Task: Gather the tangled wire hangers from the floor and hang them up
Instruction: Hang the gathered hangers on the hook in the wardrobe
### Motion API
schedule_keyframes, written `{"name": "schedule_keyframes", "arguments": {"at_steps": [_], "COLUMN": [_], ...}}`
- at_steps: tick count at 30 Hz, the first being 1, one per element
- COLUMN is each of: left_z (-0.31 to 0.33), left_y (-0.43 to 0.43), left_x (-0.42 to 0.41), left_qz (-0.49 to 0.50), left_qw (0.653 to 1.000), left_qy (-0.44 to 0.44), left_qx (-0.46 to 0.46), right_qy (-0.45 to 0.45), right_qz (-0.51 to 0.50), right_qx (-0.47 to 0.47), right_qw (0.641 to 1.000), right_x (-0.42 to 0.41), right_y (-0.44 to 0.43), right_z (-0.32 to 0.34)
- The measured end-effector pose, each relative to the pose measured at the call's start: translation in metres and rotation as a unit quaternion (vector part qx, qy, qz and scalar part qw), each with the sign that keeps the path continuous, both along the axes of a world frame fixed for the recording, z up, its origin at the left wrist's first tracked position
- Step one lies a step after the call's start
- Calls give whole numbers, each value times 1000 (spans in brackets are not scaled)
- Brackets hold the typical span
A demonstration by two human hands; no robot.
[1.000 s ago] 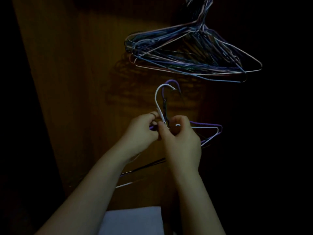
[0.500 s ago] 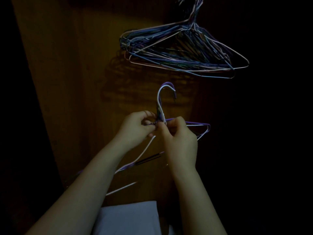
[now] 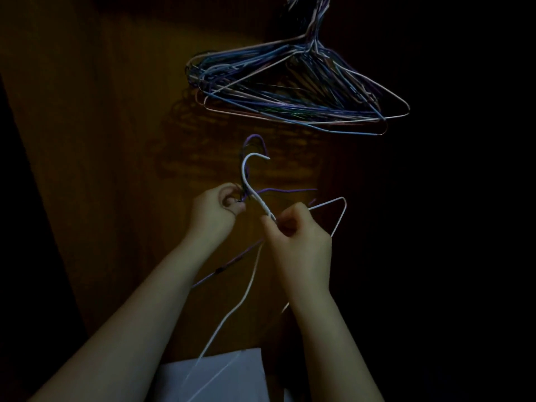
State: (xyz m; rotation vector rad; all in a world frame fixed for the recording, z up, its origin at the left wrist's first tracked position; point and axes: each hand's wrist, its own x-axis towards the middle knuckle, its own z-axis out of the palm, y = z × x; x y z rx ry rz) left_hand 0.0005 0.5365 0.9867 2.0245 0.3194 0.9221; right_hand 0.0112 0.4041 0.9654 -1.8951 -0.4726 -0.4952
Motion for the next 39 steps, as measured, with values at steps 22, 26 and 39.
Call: {"name": "schedule_keyframes", "arguments": {"at_steps": [22, 26, 39], "left_z": [2, 25, 127], "left_y": [36, 31, 17], "left_x": [-19, -13, 51], "left_qz": [-138, -178, -124], "left_qw": [975, 967, 943], "left_qy": [112, 94, -7], "left_qx": [132, 159, 310], "right_qy": [-39, -22, -61], "right_qz": [-113, -40, 124], "right_qx": [-19, 60, 142], "right_qw": [993, 997, 980], "right_x": [66, 85, 153], "right_y": [-54, -49, -31], "right_z": [-4, 14, 159]}}
